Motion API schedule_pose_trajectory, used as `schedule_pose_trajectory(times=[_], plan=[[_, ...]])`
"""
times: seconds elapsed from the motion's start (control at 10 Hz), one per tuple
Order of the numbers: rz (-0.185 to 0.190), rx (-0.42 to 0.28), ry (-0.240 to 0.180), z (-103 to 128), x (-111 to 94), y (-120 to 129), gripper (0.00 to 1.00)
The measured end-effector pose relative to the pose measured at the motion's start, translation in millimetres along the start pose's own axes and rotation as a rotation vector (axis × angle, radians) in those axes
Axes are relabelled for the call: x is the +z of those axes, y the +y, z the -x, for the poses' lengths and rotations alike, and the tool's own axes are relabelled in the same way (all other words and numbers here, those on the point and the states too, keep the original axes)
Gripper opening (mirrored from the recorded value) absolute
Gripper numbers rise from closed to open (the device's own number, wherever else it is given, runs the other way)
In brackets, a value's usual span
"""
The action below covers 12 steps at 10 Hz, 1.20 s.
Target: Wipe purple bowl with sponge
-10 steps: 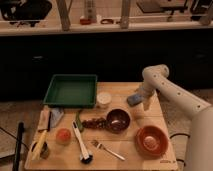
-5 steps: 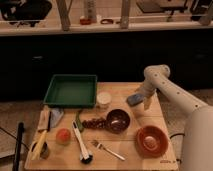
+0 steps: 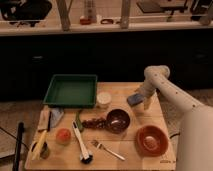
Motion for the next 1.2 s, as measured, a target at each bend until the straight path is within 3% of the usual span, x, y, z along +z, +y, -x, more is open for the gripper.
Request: schedule_pose_trajectory(times=[0.7, 1.1, 1.2], plan=[[0.01, -0.06, 0.005, 10.3, 14.5, -12.6, 0.78], [0.029, -0.065, -0.008, 9.8, 27.7, -12.7, 0.43], [0.027, -0.063, -0.009, 7.6, 27.9, -12.8, 0.29]])
